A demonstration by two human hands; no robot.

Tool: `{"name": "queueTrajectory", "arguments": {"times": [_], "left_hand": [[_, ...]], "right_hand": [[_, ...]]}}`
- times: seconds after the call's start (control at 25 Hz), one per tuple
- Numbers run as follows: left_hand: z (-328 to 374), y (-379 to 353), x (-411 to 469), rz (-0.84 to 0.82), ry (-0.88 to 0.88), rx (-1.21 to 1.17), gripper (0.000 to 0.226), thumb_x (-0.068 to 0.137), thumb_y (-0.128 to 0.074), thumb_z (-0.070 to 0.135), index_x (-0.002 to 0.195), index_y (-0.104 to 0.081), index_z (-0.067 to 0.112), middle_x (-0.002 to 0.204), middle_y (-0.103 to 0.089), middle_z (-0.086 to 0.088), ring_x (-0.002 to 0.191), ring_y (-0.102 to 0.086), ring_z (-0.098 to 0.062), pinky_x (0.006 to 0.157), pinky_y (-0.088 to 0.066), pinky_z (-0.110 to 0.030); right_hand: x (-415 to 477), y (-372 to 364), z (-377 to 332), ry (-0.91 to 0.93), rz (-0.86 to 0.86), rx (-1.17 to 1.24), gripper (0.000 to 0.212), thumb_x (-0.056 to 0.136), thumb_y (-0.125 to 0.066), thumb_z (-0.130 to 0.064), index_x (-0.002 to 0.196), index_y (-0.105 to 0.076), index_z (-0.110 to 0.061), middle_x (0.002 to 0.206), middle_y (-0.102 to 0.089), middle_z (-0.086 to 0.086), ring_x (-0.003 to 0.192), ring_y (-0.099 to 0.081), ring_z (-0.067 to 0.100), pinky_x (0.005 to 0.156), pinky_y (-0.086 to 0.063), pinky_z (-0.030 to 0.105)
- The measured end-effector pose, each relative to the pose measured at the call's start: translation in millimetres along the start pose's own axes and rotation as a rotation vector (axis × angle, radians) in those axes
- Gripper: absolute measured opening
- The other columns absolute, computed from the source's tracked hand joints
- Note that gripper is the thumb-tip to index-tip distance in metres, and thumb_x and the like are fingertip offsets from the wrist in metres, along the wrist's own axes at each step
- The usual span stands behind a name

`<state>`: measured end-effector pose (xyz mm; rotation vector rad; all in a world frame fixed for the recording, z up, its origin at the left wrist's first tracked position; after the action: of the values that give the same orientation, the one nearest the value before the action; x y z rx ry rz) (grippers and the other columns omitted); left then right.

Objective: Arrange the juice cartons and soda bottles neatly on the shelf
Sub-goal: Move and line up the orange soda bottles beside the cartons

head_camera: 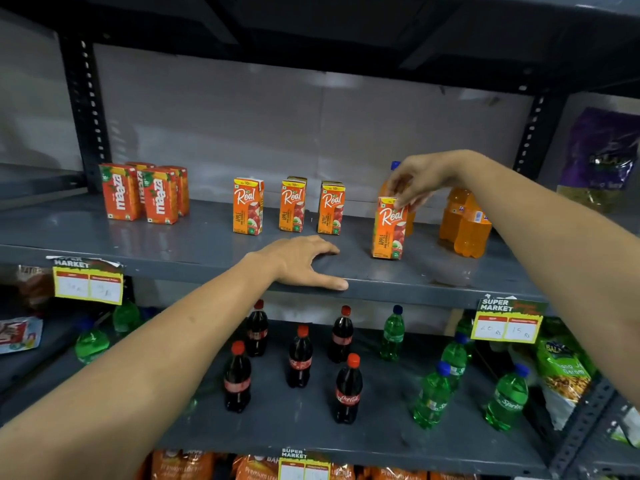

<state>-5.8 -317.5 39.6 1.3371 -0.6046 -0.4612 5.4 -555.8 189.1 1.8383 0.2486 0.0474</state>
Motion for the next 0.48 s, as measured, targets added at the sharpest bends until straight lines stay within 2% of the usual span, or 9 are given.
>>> {"name": "queueTrajectory", "arguments": {"times": [0.08, 0.2, 0.32, 0.48], "left_hand": [[-10, 1, -6, 0.006, 0.041, 0.020, 0.110, 0.054, -0.029, 0.097, 0.145, -0.031, 0.034, 0.153, -0.033, 0.007, 0.142, -0.027, -0.020, 0.113, -0.025, -0.047], [-14, -2, -9, -0.034, 0.096, 0.021, 0.116, 0.052, -0.023, 0.099, 0.148, -0.024, 0.034, 0.159, -0.021, 0.005, 0.149, -0.003, -0.019, 0.117, -0.001, -0.054], [-14, -2, -7, -0.046, 0.108, -0.002, 0.112, 0.055, -0.026, 0.097, 0.149, -0.021, 0.036, 0.159, -0.021, 0.003, 0.147, -0.012, -0.021, 0.116, -0.005, -0.054], [-15, -3, -5, -0.051, 0.114, -0.014, 0.114, 0.051, -0.025, 0.099, 0.148, -0.020, 0.038, 0.159, -0.022, 0.005, 0.144, -0.022, -0.022, 0.117, -0.009, -0.055]], "right_hand": [[13, -5, -22, 0.047, 0.023, 0.002, 0.037, 0.080, -0.070, -0.012, 0.115, -0.059, -0.006, 0.109, -0.065, 0.013, 0.094, -0.068, 0.026, 0.059, -0.059, 0.023], [34, -10, -49, 0.124, 0.131, -0.025, 0.034, 0.081, -0.069, -0.013, 0.114, -0.060, -0.007, 0.109, -0.065, 0.014, 0.091, -0.068, 0.024, 0.062, -0.058, 0.024], [56, -18, -63, 0.137, 0.203, -0.099, 0.036, 0.082, -0.068, -0.014, 0.117, -0.060, -0.007, 0.110, -0.064, 0.013, 0.083, -0.068, 0.021, 0.062, -0.055, 0.024], [75, -34, -66, 0.129, 0.220, -0.199, 0.038, 0.083, -0.067, -0.018, 0.119, -0.059, -0.009, 0.110, -0.066, 0.011, 0.072, -0.067, 0.012, 0.054, -0.048, 0.018]]}}
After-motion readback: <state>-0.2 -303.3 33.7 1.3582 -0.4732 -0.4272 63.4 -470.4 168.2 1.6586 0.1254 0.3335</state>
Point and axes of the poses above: each hand's wrist, its own x-axis towards the middle knuckle, its own y-axis out of the back of the hand, z = x × y, the point moved 2 cm from there along x, towards the middle knuckle
